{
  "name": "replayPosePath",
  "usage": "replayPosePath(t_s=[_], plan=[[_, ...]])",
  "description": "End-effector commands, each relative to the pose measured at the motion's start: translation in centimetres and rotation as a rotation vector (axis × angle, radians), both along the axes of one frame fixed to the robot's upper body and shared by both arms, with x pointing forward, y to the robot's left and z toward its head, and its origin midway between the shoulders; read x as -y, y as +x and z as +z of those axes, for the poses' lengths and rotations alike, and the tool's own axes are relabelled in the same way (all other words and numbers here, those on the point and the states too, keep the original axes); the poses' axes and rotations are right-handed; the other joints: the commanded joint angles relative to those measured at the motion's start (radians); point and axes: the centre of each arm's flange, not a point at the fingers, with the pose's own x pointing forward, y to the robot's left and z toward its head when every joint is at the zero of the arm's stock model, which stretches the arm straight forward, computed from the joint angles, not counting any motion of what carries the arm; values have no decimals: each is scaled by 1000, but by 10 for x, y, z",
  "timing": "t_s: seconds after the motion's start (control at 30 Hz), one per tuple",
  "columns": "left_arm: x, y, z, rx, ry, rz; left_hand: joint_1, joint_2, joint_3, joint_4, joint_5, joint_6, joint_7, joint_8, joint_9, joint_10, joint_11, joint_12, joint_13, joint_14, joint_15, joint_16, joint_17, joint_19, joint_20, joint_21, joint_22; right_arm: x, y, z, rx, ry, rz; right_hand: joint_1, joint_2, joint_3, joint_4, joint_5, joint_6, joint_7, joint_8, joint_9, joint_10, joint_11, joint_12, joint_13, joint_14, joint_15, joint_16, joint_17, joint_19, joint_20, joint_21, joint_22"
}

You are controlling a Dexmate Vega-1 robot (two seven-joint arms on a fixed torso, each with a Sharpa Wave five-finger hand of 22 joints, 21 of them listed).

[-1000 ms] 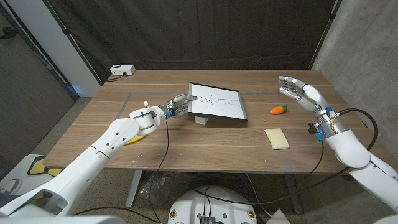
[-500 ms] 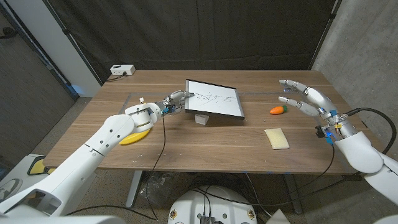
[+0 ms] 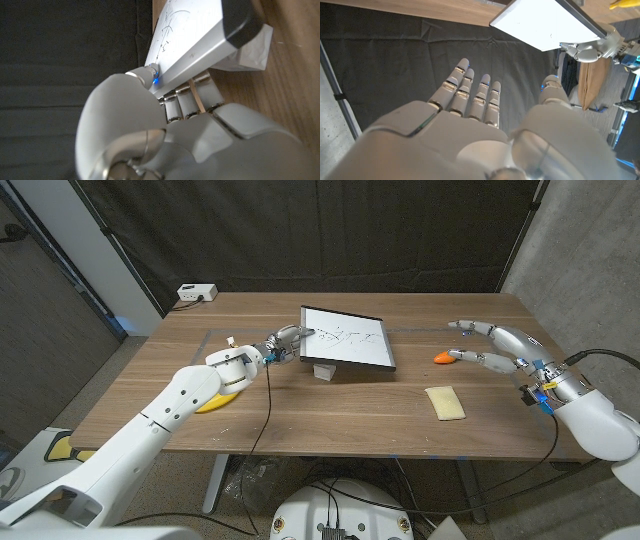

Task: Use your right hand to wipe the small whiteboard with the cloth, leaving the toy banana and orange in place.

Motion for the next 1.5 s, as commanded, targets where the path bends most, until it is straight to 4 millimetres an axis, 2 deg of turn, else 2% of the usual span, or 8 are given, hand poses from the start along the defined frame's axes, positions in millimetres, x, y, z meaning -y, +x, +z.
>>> replayPosePath(t_s=[0.03,0.17,0.43,0.6,0.9,1.2,1.3,1.5], plan=[[7,0,4,-8,19,10,-1,-5,12,-2,6,37,39,-2,2,11,-3,-2,4,5,4,-3,3,-2,6,-7,2,-3,-3,-6,-27,-84,-83,-2,-12,-7,6,6,-25,4,-11,4,-23,-4,-14,0,-17,9,-4,3,-12,18,-10,5],[7,0,5,-4,20,18,-2,-6,15,-3,7,38,38,-4,1,11,-4,-4,4,3,5,-5,3,-1,7,-7,2,-4,-4,-12,-51,-102,-130,1,-13,-12,9,9,-38,1,-17,5,-49,-2,-27,0,-83,55,-13,3,-58,67,-31,5],[8,1,4,-8,5,23,-4,-7,22,-6,9,43,35,-7,0,21,-5,-5,4,16,3,-3,3,12,2,-4,2,-4,-4,-27,-90,-118,-156,5,-12,-15,10,11,-46,-2,-19,5,-63,-2,-32,1,-124,86,-13,2,-95,93,-42,5],[11,1,2,-20,1,13,-6,-8,26,-8,9,48,42,-9,0,28,-4,-5,4,30,1,-1,2,24,-2,0,2,-5,-3,-36,-115,-157,-173,7,-11,-14,9,12,-46,-3,-19,5,-65,-3,-32,1,-126,86,-11,2,-103,91,-44,5],[14,-1,2,-34,23,-4,-8,-4,35,-9,2,36,50,-20,-1,16,27,-15,4,23,11,-7,3,24,1,-3,3,-6,0,-52,-153,-182,-191,15,-9,-13,7,14,-47,-3,-18,5,-59,-6,-29,1,-113,72,-2,1,-91,81,-36,5],[12,-3,1,-37,29,8,-8,-2,39,-11,0,37,52,-21,0,19,22,-16,5,28,11,-7,3,24,2,-3,3,-8,4,-66,-166,-195,-197,20,-9,-12,6,15,-45,-4,-17,5,-54,-9,-28,1,-104,66,2,1,-85,81,-33,5],[11,-3,3,-39,35,6,-9,-2,40,-11,-1,38,52,-22,0,22,23,-15,5,28,11,-7,3,25,2,-4,3,-10,6,-68,-171,-200,-192,29,-8,-10,3,17,-47,-6,-17,5,-44,-13,-24,1,-94,62,5,0,-74,63,-28,5],[10,-2,6,-39,47,3,-10,-2,43,-10,-3,39,52,-23,0,23,19,-16,5,27,12,-9,3,22,2,-5,3,-17,9,-70,-168,-221,-201,34,-9,-10,2,18,-53,-1,-19,5,-39,-16,-23,0,-91,55,5,0,-70,57,-26,5]])
